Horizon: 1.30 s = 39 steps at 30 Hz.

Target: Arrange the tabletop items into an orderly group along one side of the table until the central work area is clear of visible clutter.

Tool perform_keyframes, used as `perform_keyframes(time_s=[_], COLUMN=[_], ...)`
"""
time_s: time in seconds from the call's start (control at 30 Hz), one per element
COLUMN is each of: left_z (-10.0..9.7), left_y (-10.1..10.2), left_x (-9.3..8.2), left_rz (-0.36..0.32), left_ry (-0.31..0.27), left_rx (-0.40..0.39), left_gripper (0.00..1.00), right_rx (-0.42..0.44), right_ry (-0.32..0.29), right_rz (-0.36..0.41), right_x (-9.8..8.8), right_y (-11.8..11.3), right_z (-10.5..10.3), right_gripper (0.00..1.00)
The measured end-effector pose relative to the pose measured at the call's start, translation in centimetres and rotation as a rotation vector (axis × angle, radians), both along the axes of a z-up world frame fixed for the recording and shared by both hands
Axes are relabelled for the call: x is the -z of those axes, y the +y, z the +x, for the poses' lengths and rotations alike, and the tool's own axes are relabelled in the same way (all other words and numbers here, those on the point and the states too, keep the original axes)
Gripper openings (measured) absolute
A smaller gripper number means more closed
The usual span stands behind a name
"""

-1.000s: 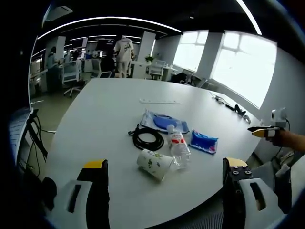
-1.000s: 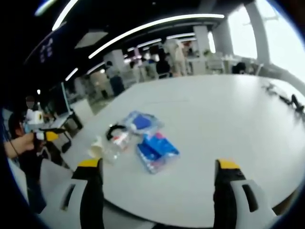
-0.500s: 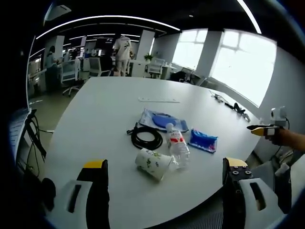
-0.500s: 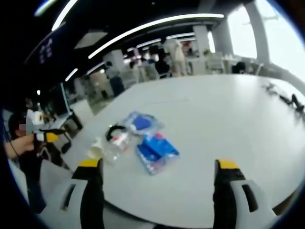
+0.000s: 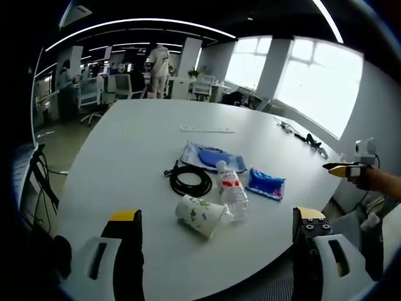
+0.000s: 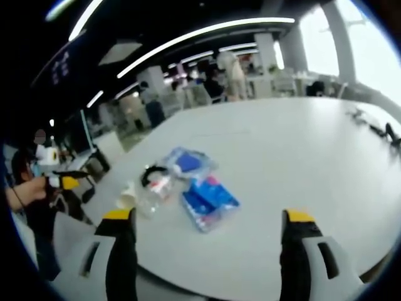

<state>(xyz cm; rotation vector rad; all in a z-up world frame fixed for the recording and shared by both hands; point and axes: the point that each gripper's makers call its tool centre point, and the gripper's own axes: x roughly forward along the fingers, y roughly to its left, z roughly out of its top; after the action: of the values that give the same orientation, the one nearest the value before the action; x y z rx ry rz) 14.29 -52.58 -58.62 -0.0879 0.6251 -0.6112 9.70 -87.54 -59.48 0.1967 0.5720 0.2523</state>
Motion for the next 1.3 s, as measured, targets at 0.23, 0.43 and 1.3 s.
perform_keyframes(time_s=[0.23,0.43,1.3], left_z=[0.2,0.3,1.9], left_y=[0.0,-0.6,-3.1], left_x=[0.1,0.4,0.9], left_rz=[-0.001,0.000,-0.008], left_ry=[0.003,0.010,0.017], left_rx=[-0.004,0.006,0.042], left_gripper=[1.00,1.00,1.00], right_rx=[-0.002,-0.006,-0.074], right_ry=[-0.005,-0.009,-0.010], right_rz=[0.006,0.010,0.016], right_x=[-0.1,-0.1,-0.1], right_y=[0.3,0.7,3.3], right_z=[0.4,1.1,3.7], right_gripper=[0.93,0.93,0.92])
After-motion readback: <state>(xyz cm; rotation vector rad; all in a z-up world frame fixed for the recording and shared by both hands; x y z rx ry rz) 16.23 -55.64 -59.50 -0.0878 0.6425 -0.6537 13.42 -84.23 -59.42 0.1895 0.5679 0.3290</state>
